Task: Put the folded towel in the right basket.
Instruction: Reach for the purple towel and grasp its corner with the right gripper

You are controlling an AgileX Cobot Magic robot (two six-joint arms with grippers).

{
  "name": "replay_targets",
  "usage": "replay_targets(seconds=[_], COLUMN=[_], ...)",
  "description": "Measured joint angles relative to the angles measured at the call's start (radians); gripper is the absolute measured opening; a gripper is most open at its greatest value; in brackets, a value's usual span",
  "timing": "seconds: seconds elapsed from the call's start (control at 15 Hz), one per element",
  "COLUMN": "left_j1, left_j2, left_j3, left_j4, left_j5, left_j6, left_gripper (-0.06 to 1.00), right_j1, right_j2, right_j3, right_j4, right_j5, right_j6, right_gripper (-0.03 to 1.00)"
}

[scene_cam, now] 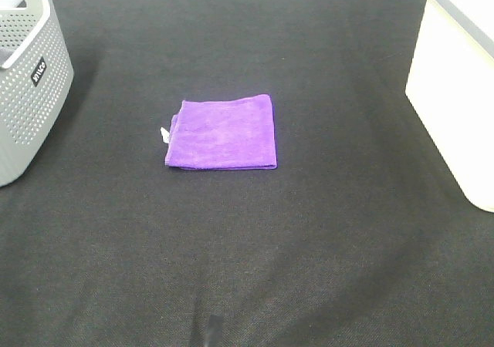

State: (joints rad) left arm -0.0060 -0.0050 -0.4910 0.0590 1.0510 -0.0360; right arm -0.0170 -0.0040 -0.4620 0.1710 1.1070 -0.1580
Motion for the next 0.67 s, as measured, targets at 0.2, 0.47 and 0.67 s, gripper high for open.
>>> replay_targets(seconds=[0.2, 0.47, 0.67], left_j1=[0.0, 0.0, 0.0], left_j2=[0.0, 0.0, 0.0], left_j3=[0.0, 0.0, 0.0], left_j4=[0.0, 0.0, 0.0], left_j5=[0.0, 0.0, 0.0], left_j6=[0.0, 0.0, 0.0], left_gripper=[0.99, 0.99, 0.99], right_j1=[0.0, 0.0, 0.0], right_j2=[0.0, 0.0, 0.0], right_j3=[0.0, 0.0, 0.0], right_j4=[-0.026, -0.037, -0.038], right_j5=[0.0, 0.0, 0.0], right_j6=[0.022, 0.027, 0.027], right_gripper=[0.95, 0.95, 0.95])
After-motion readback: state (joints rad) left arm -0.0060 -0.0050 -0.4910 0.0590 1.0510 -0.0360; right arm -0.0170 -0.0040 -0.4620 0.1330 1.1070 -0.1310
